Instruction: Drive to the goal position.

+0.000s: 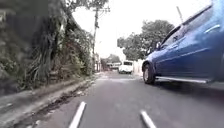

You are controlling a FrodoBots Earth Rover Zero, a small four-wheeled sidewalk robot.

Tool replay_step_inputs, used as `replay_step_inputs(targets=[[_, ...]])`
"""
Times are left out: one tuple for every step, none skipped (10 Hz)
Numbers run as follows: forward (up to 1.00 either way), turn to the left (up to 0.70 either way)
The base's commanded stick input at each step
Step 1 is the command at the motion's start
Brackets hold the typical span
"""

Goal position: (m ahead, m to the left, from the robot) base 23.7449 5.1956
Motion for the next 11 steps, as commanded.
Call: replay_step_inputs(targets=[[0.7,0.0],[0.7,0.0],[0.7,0.0],[0.7,0.0],[0.7,0.0],[0.7,0.0],[0.7,0.0],[0.7,0.0],[0.7,0.0],[0.7,0.0],[0.7,0.0]])
